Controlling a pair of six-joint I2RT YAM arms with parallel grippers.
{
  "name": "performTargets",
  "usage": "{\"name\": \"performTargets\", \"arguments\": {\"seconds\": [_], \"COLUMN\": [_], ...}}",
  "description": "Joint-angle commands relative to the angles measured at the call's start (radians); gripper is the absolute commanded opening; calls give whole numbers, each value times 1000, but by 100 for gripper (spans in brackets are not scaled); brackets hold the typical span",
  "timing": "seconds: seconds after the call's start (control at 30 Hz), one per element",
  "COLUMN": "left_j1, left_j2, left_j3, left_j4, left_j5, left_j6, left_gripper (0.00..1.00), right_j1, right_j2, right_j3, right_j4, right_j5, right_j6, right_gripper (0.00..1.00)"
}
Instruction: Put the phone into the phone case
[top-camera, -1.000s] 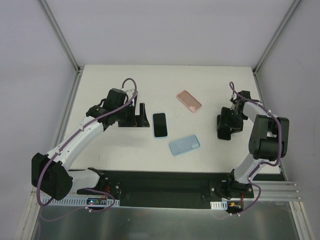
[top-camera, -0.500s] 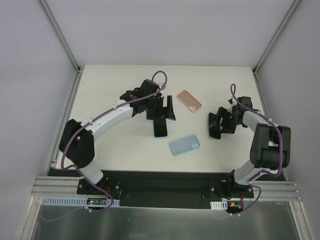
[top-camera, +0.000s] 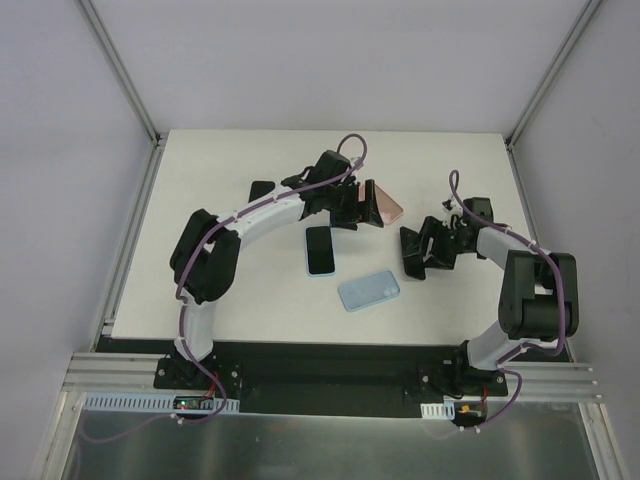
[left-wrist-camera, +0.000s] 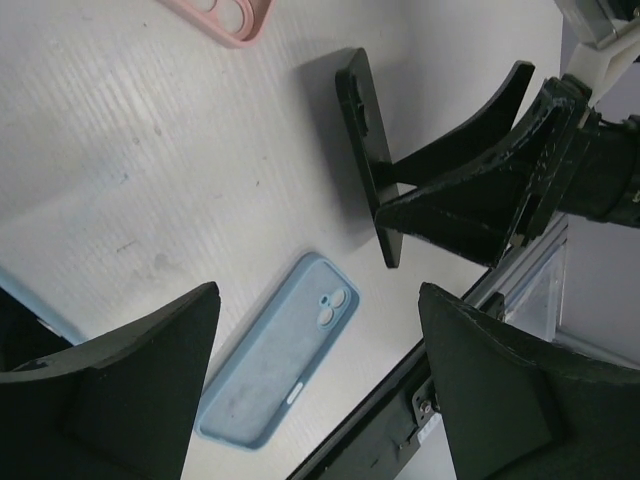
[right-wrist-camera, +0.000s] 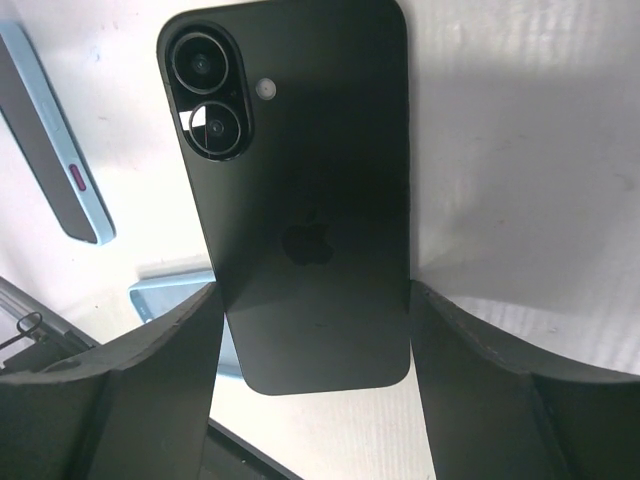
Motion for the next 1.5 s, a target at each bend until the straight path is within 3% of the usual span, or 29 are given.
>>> {"name": "performTargets", "arguments": {"seconds": [0.0,0.33,0.9,1.03,1.2,1.47], "left_j1": [-7,-19,-22,-22,-22,-22], "left_j2": [55,133,244,241,233,206], "left_j3": [58,70,76,67,43,11], "left_j4": [101,203,288,291,299,308], "left_j5": [61,140,222,229,243,274], "left_j6": [-47,-35,-170,-166,-162,-158], "left_gripper": [79,84,63,56,28,5], "right_j1": [26,61,135,159,187,208], "right_j2": [-37,-40,-74,-68,-70,-86], "right_j3": [-8,-7,18,26,32,52], "right_j4": [7,15,-5,-5,-23,-79], "right_j5": [-83,-94,-82,-77,-51,4], "right_j6": [19,45,45,44,33,-8], "right_gripper": [49,49,48,49,49,51]}}
